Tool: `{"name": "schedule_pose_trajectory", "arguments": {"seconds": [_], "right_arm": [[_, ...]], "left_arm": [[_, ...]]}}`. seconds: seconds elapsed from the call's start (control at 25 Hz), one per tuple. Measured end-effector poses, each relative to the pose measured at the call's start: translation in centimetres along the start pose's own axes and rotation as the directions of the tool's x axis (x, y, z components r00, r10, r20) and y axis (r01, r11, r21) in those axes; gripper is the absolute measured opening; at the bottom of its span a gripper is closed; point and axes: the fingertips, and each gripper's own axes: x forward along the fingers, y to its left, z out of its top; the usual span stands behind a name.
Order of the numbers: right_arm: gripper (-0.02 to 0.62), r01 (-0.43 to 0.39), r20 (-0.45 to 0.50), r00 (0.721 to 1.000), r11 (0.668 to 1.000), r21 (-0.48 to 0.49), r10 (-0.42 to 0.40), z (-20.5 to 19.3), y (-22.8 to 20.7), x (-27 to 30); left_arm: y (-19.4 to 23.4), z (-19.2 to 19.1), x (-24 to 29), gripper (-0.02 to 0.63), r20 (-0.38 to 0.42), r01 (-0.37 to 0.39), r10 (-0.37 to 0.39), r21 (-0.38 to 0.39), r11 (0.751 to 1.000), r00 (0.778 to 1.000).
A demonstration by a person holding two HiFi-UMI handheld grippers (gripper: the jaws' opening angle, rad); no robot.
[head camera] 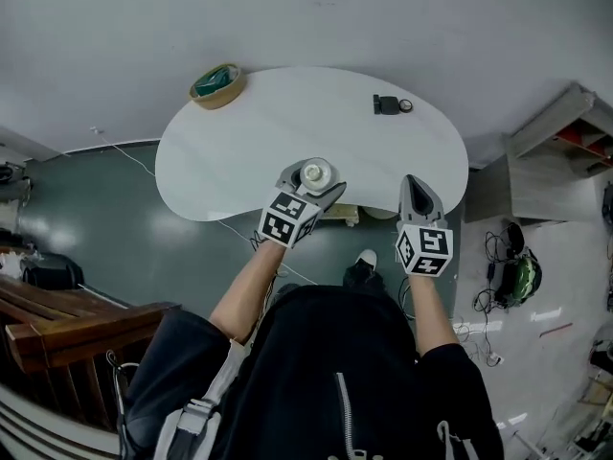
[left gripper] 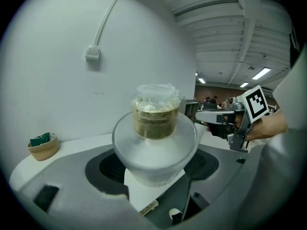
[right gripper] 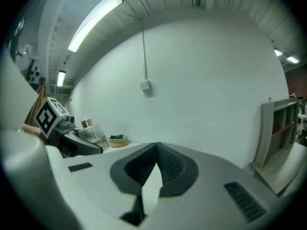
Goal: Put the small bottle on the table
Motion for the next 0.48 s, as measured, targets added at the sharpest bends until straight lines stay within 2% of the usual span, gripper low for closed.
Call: {"name": "schedule_pose_trajectory", "arguments": {"seconds": [0.12, 0.24, 0.48], "right_arm": [[0.003, -0.059, -0.013, 0.998, 0.998, -0.021, 0.058, 1.2, -3.3, 2.4], [0.003, -0.099, -0.012, 0.995, 0.995, -0.026, 0.099, 1.8, -5.3, 4.4], [0.003, -0.131, -0.018, 0.991, 0.991, -0.021, 0.131, 2.0, -7.6, 6.7]], "left_arm": [[-0.2, 1.9, 2.8, 0.337, 0.007, -0.052, 0.053, -0.036, 0.998, 0.999], [-0.3, 2.7, 4.8, 0.337, -0.011, -0.081, 0.08, -0.028, 0.996, 0.997], [0.5, 3.9, 7.0, 0.337, -0.012, -0.113, 0.112, -0.024, 0.993, 0.994]]}}
